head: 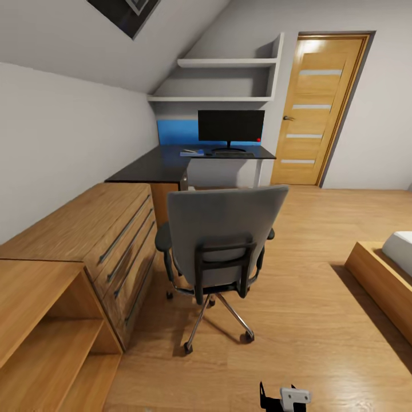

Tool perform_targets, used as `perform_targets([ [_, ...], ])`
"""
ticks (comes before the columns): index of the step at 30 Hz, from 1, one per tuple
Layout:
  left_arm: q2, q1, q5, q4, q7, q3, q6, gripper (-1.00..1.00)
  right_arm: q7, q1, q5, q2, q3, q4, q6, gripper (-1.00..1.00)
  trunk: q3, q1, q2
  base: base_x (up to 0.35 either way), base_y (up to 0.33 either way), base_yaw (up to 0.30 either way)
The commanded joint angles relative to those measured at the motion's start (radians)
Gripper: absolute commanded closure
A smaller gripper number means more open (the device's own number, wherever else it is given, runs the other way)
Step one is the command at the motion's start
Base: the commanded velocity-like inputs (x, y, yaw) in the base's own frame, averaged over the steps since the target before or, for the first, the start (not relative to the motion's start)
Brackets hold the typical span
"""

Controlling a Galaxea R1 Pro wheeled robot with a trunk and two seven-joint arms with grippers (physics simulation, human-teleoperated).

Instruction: In the bedroom, organize the workspace by keeping the computer under the desk, ensuring the monitor is on the desk, placing the keyboard on the desk next to the monitor, placing the mouse on the desk next to the keyboard, moving the folder from the swivel chair onto the desk next to the mouse, stacking the notebook on top of the folder with the pen on top of the notebook, and positioning the swivel chair next to the desk.

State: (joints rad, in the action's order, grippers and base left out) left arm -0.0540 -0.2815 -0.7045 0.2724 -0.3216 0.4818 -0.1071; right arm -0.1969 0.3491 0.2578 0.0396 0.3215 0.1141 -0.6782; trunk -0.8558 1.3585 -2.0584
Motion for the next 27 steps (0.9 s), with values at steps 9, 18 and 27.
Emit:
perform_targets([
  [9, 0.0, -0.002, -0.008, 0.027, -0.005, 0.008, 0.002, -1.0, -0.005, 0.001, 0.004, 0.001, 0.014, 0.004, -0.005, -1.0, -0.029, 0.034, -0.064, 0.0, 0.0, 0.0],
  [18, -0.033, -0.022, 0.0, 0.142, -0.011, 0.008, 0.029, -1.0, -0.01, 0.002, 0.006, 0.002, 0.013, 0.071, 0.009, -1.0, -0.057, 0.069, -0.127, 0.0, 0.0, 0.0],
  [27, -0.071, -0.16, 0.044, 0.169, -0.013, 0.008, 0.193, -1.0, -0.017, 0.097, 0.008, 0.001, 0.012, 0.192, 0.179, -1.0, -0.086, 0.103, -0.19, 0.0, 0.0, 0.0],
])
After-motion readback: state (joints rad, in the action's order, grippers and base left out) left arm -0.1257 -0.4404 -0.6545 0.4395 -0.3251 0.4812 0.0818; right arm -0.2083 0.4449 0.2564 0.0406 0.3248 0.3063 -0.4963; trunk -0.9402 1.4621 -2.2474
